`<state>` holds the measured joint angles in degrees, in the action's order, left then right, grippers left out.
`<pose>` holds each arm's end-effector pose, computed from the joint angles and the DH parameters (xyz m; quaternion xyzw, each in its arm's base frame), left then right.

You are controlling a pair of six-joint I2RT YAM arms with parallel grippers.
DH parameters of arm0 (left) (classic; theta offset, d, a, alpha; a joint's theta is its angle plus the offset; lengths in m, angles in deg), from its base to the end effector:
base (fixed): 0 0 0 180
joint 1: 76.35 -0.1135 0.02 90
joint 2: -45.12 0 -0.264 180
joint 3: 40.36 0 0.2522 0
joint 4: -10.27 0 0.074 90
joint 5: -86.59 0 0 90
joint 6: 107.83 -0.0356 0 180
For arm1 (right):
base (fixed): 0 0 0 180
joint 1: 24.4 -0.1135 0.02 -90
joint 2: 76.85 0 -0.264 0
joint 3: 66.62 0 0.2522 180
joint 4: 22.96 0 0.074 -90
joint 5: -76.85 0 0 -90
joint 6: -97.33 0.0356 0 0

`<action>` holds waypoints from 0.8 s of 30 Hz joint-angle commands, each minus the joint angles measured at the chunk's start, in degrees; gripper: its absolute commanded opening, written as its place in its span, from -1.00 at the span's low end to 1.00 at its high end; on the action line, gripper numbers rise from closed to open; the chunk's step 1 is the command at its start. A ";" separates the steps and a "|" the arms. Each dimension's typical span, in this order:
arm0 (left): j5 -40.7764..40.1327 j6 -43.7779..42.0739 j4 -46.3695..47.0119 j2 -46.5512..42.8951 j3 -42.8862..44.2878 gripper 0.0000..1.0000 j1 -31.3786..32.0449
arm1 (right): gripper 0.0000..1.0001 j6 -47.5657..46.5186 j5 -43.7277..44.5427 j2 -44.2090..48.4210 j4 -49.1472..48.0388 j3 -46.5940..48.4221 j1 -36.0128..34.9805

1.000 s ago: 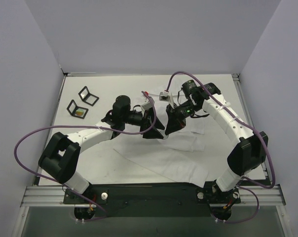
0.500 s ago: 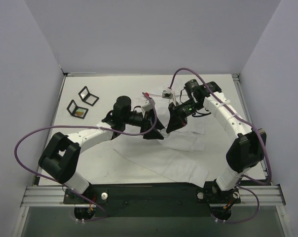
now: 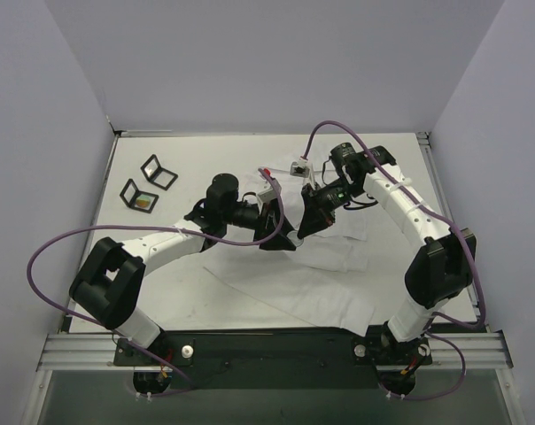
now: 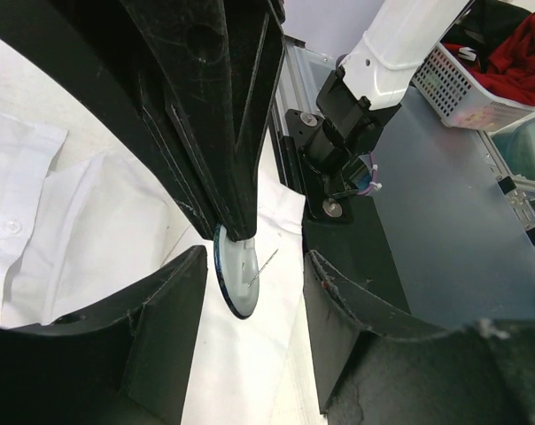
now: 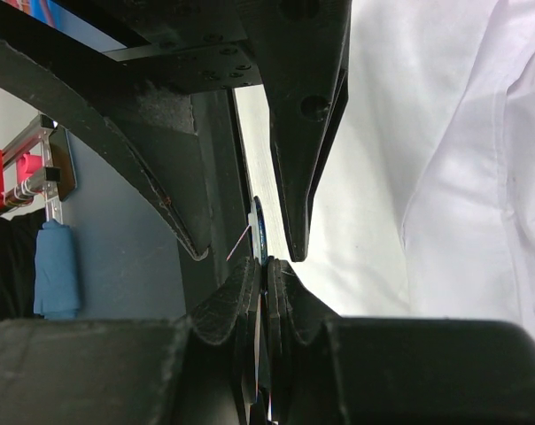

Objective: Remove the brooch from the garment
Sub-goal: Close the brooch.

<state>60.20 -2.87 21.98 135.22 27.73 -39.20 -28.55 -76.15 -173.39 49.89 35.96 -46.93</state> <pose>0.2539 -0.2323 0.2669 0.4570 0.5753 -0.6027 0.3115 0.2985 0.1582 0.3194 -0.4992 0.6778 0.4884 0.2297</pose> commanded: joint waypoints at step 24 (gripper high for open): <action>2.04 3.32 6.69 -0.63 -0.71 -0.39 -0.93 | -1.00 -2.70 -2.48 0.29 2.87 1.10 0.11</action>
<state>60.27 -0.20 24.50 135.22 26.90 -39.75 -28.94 -77.18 -173.39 50.61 35.96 -46.95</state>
